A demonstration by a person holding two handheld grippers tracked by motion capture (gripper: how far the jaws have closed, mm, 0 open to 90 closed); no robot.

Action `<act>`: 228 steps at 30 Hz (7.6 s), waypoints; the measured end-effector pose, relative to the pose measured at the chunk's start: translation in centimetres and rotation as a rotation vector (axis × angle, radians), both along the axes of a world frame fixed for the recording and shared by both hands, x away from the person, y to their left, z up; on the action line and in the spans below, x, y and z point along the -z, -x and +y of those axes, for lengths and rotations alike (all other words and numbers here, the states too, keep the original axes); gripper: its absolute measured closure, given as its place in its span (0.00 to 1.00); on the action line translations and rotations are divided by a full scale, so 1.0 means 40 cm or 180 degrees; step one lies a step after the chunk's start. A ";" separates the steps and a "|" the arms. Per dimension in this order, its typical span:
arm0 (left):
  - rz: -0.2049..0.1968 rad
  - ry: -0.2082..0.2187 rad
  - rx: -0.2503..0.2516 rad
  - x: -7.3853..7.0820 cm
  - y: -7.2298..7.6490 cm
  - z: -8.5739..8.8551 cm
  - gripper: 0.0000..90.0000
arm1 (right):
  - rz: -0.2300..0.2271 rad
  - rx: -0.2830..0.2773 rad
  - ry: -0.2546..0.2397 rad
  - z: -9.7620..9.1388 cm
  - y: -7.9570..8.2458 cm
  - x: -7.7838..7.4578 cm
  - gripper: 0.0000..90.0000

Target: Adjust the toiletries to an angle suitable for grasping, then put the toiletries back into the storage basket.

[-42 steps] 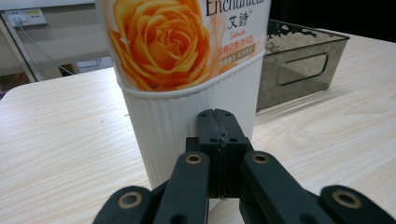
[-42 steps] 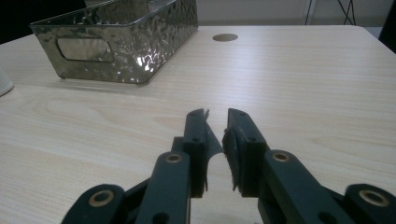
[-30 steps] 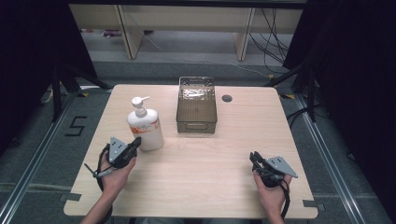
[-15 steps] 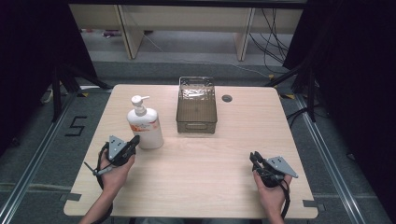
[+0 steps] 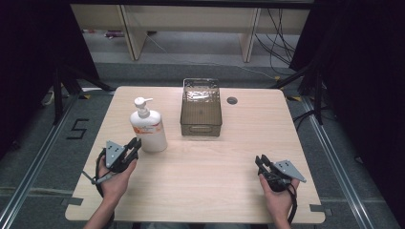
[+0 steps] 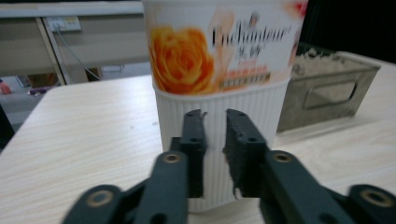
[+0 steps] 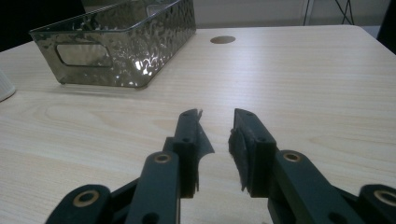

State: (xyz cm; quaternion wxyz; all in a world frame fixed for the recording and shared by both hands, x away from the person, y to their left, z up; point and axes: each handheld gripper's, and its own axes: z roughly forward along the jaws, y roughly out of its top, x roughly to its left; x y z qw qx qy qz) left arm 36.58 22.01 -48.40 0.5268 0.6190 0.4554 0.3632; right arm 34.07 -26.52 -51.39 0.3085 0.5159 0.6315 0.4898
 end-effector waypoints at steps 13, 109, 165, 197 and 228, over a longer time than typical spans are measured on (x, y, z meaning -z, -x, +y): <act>-0.0340 0.0108 -0.0138 -0.092 0.015 -0.019 0.50 | 0.0068 0.0075 0.0026 0.001 0.002 -0.002 0.73; -0.0396 0.0144 -0.0298 -0.304 -0.110 -0.165 0.66 | 0.0105 -0.0028 0.0085 0.008 -0.011 0.000 0.64; -0.0656 0.0152 -0.0102 -0.399 -0.125 -0.247 0.66 | 0.0127 -0.0013 0.0032 0.011 -0.011 0.000 0.63; -0.0713 0.0170 -0.0062 -0.439 -0.137 -0.273 0.66 | 0.0141 0.0005 0.0066 0.009 -0.011 0.000 0.63; -0.0779 0.0161 -0.0027 -0.464 -0.162 -0.315 0.66 | 0.0142 0.0016 0.0111 0.009 -0.009 -0.001 0.63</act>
